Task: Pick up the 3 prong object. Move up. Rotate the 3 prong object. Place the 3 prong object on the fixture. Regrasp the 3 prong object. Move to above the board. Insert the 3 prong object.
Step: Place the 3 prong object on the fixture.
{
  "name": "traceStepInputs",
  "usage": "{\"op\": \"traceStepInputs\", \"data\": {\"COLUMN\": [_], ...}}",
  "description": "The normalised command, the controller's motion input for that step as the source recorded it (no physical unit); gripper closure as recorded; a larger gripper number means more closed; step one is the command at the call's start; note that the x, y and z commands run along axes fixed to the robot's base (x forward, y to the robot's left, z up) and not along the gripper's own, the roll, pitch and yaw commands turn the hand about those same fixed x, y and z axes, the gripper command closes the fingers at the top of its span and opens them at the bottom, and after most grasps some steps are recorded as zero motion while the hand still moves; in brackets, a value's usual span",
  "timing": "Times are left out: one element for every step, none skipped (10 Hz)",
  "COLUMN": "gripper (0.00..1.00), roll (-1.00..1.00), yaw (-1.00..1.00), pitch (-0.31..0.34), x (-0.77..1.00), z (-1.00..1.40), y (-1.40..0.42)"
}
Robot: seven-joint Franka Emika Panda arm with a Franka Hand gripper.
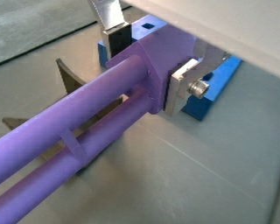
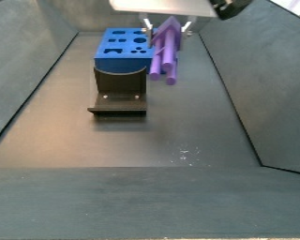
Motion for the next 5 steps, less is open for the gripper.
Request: {"op": "traceStepInputs", "data": {"gripper": [1.0, 1.0, 1.0, 1.0, 1.0], "roll": [0.13, 0.14, 0.14, 0.14, 0.14], "yaw": [0.03, 0.03, 0.03, 0.03, 0.03], "pitch": [0.047, 0.05, 0.058, 0.065, 0.076], "x": [1.0, 1.0, 0.98, 0.92, 0.79], "z": [-0.13, -0.11, -0.09, -0.08, -0.05], "y": [-0.14, -0.12, -0.09, -0.07, -0.04]}}
